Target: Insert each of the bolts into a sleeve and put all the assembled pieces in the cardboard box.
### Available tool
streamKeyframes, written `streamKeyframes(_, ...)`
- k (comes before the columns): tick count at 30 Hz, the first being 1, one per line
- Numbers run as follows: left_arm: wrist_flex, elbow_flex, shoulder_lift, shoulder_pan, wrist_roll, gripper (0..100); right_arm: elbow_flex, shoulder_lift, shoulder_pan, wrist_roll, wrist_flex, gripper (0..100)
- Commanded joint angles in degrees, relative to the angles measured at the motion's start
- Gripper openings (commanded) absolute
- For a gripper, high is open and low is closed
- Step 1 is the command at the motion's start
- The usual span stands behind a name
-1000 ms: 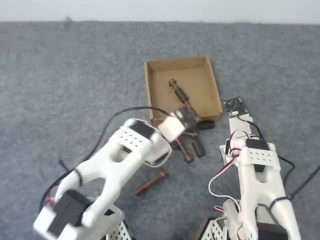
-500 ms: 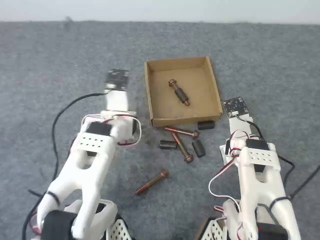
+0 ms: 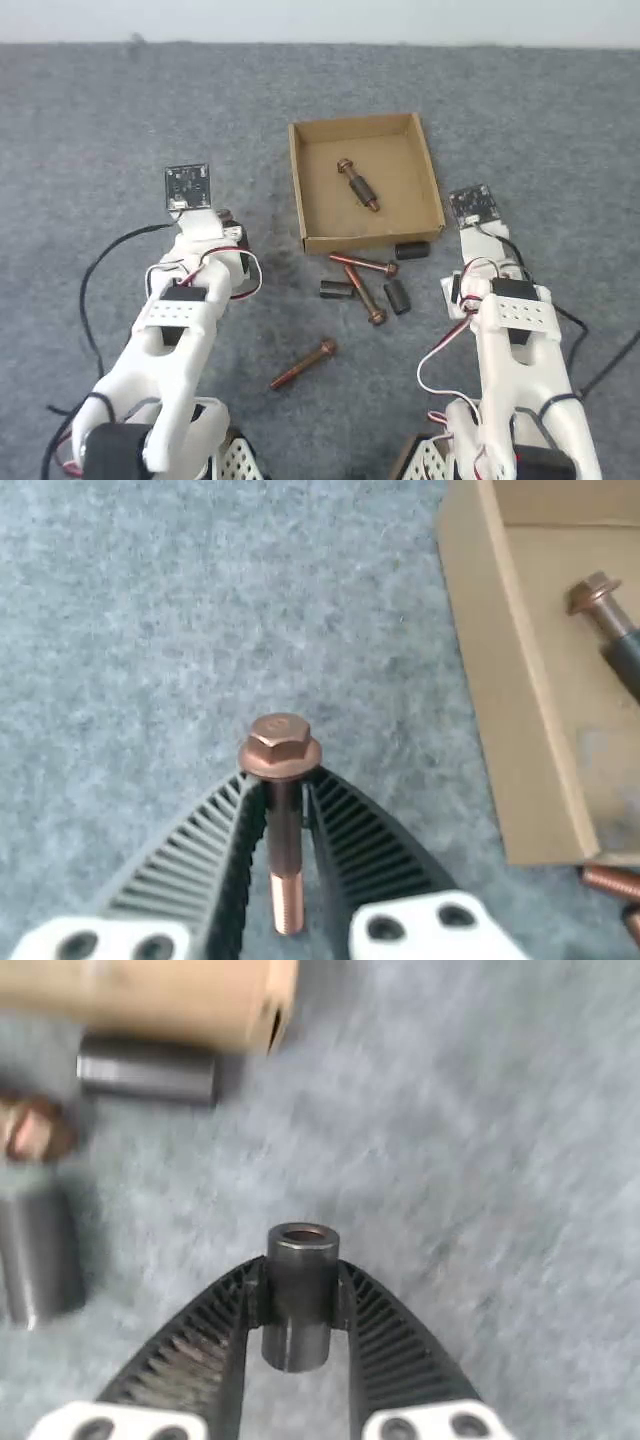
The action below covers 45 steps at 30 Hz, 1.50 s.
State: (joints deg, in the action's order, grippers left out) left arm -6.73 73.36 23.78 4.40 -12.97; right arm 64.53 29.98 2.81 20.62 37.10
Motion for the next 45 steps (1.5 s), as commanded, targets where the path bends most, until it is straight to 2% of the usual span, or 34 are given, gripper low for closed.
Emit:
streamKeyframes(1,2.2,-0.7,3.4,0.4,-0.6,1,-0.3,2.9,0.9,0.9,-7.8,0.6)
streamKeyframes(9,2.3,-0.6,3.4,0.4,-0.3,1,0.1,2.2,0.0,0.9,-29.4,0.6)
streamKeyframes(17,2.3,-0.5,3.3,0.4,-0.2,1,7.6,2.2,-5.8,0.5,-42.6,0.6)
streamKeyframes(24,2.3,-0.5,3.3,0.4,-0.2,1,18.6,2.2,-13.2,0.5,-68.5,0.6)
streamKeyframes(27,2.3,-0.5,3.3,0.4,-0.2,1,20.0,2.2,-15.4,0.4,-75.6,0.6)
streamKeyframes(30,2.3,-0.5,3.3,0.4,-0.2,1,20.3,2.2,-17.0,-2.8,-78.6,0.6)
streamKeyframes(35,2.3,-0.4,3.3,0.4,-0.2,1,19.9,2.2,-19.4,-23.9,-79.5,0.6)
streamKeyframes(37,2.3,-0.4,3.3,0.4,-0.2,1,19.8,2.2,-20.4,-28.9,-79.6,0.6)
streamKeyframes(45,2.3,-0.4,3.2,0.4,-0.2,1,19.3,1.9,-25.1,-29.6,-79.2,0.6)
